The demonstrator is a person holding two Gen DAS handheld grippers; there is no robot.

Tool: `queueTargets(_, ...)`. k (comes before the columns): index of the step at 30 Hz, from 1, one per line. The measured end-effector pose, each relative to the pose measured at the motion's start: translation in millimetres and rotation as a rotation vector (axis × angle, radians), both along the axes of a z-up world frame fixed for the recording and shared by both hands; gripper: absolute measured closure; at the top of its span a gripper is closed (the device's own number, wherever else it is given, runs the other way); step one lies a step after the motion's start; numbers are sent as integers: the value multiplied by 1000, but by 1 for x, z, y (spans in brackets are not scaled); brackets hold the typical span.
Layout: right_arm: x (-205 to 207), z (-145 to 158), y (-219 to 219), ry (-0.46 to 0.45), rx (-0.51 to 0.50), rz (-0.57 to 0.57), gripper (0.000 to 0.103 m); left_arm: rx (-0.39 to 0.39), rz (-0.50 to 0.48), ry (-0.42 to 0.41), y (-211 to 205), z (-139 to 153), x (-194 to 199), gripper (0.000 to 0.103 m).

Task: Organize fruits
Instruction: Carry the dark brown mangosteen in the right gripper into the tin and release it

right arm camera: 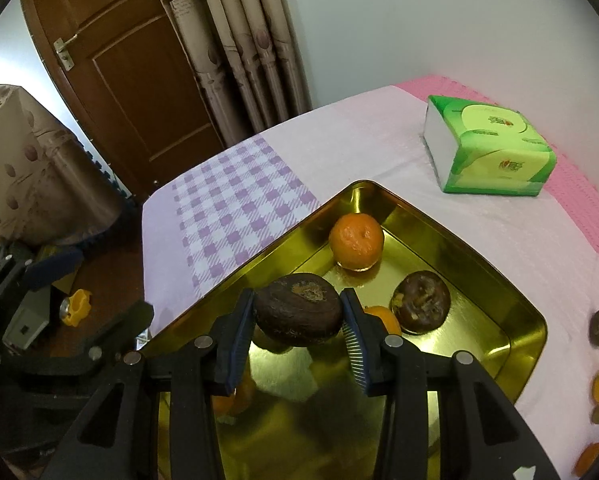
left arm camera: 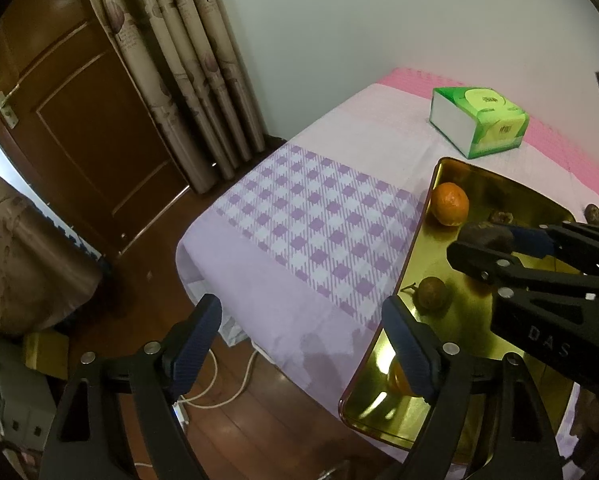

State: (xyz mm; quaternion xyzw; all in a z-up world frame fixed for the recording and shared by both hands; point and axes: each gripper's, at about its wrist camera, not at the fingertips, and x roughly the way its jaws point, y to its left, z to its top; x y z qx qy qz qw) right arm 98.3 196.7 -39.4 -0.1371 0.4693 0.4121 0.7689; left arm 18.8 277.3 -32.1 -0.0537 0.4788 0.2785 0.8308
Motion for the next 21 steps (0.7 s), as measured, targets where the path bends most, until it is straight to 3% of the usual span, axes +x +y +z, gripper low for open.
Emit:
queueTargets(12, 9, -3, 6, 27, 46, -34, 63, 3, -11, 16, -2, -4, 3, 20)
queueTargets(16, 10, 9, -4, 34, 146, -59, 60, 4, -13, 19, -3, -4, 3, 19)
queueTargets(21, 8, 41, -27, -26, 266, -95, 51, 7, -13, 17, -3, -4, 3, 19)
